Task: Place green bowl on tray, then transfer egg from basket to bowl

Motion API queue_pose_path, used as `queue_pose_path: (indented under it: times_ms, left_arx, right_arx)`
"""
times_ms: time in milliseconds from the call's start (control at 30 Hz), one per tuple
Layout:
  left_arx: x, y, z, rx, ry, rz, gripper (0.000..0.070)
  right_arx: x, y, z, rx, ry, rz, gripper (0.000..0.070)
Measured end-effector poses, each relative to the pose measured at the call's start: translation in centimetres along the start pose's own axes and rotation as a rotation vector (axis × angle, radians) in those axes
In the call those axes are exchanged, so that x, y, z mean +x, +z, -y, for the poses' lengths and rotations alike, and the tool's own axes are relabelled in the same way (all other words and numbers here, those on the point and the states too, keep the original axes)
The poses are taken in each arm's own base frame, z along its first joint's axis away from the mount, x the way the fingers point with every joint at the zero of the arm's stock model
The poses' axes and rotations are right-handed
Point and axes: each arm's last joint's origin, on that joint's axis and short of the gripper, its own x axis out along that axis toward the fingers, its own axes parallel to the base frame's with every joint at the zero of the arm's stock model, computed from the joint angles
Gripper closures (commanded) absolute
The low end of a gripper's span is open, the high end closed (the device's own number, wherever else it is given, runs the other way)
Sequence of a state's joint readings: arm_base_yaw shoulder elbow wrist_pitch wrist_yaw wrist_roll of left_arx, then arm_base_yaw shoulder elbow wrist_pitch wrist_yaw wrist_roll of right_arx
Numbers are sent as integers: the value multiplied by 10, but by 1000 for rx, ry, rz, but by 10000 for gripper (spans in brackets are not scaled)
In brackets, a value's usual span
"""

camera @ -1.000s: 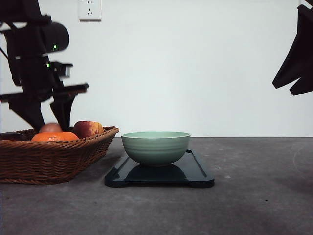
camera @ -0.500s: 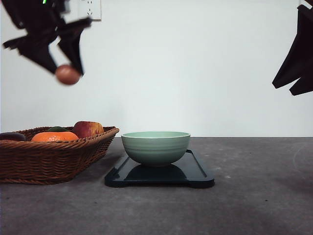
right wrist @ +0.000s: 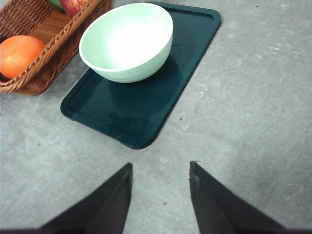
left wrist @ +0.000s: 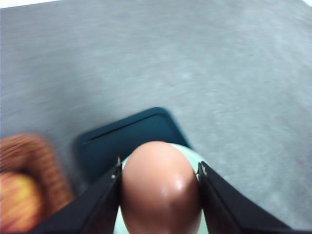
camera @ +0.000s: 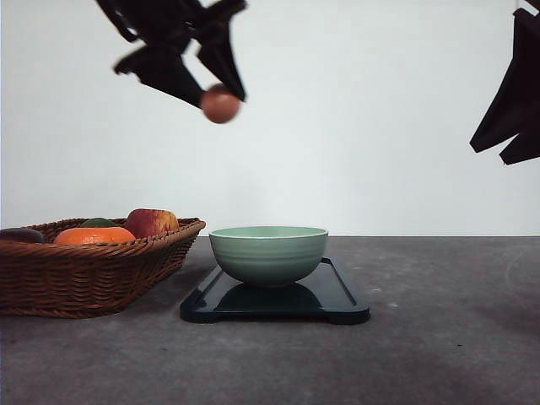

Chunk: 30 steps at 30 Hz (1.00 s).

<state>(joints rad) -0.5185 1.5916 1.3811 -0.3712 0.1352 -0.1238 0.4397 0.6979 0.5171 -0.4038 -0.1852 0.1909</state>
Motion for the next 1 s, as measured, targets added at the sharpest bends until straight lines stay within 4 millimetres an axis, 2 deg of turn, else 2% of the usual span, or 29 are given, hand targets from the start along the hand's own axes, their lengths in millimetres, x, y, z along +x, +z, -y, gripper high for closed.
queue_pose_path:
  times_ms: [233, 433, 767, 1000]
  left_arx:
    - [31, -10, 18, 34, -17, -10, 513]
    - [65, -29, 14, 30, -6, -99, 513]
    - [108, -55, 9, 32, 3, -173, 513]
    - [124, -67, 7, 35, 7, -207, 513]
  right_arx:
    - [0, 0, 0, 0, 1, 0, 469]
    - [0, -1, 0, 2, -1, -9, 469]
    - [0, -5, 1, 9, -8, -47, 469]
    - [0, -5, 1, 10, -9, -51, 469]
